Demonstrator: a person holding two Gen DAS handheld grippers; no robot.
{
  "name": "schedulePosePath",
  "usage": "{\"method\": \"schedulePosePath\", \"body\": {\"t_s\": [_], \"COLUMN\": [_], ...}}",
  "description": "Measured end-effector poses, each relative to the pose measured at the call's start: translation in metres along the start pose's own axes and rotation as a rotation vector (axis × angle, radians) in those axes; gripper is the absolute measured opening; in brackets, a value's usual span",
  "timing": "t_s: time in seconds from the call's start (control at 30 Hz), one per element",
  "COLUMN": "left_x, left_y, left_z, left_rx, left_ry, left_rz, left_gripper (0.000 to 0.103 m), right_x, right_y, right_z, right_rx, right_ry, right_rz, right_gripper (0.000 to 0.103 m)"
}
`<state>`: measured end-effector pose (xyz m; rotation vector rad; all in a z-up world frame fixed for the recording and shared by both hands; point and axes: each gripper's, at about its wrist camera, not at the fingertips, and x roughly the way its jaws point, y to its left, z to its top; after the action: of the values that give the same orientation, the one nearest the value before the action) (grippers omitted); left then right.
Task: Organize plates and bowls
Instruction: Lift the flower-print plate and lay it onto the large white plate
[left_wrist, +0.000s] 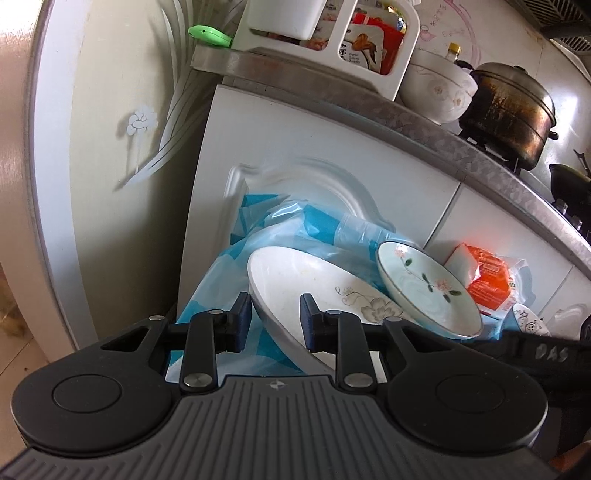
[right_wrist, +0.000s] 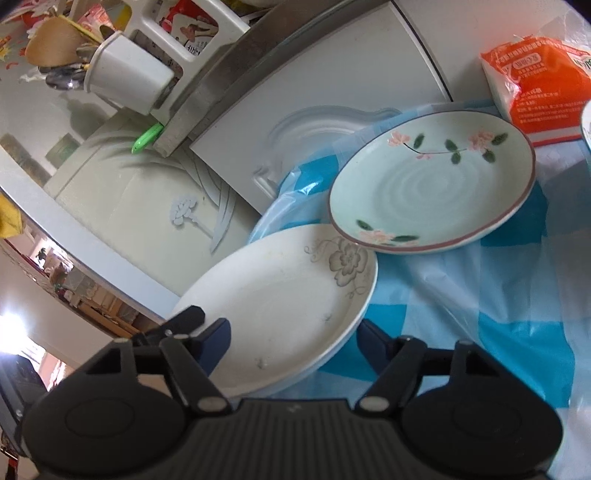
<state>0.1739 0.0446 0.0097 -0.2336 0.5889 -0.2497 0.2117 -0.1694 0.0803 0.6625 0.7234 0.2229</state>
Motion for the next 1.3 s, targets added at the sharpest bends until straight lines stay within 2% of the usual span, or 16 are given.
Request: {"method": "schedulePosePath", "body": {"t_s": [0.27, 0.73, 1.07, 1.3], "left_x": [-0.016, -0.050, -0.098, -0.135], "left_y": [0.004, 0.001, -0.015, -0.029], "left_z": [-0.013, -0.031, -0.047, -0.065], "left_rx": [-0.039, -0.097, -0.081, -0.066], "left_ry": [0.024, 0.027, 0.019, 0.008], "left_rz": [-0.020, -0.089, -0.142, -0.162], "left_gripper": [0.030, 0.030, 0.030, 0.030], "right_x": [-0.013, -0.055, -0.112, -0.156], "right_y": [0.008, 0.020, 0.024, 0.028], "right_z": [-0.014, -0.032, -0.061, -0.097], "right_rx": [-0.062, -0.124, -0.109, -0.098], "right_ry": [-0.034, -0.125, -0.209, -0.254], "right_rz": [-0.041, -0.070, -0.060, -0.055], "right_gripper": [0.064, 0.064, 0.064, 0.064]}}
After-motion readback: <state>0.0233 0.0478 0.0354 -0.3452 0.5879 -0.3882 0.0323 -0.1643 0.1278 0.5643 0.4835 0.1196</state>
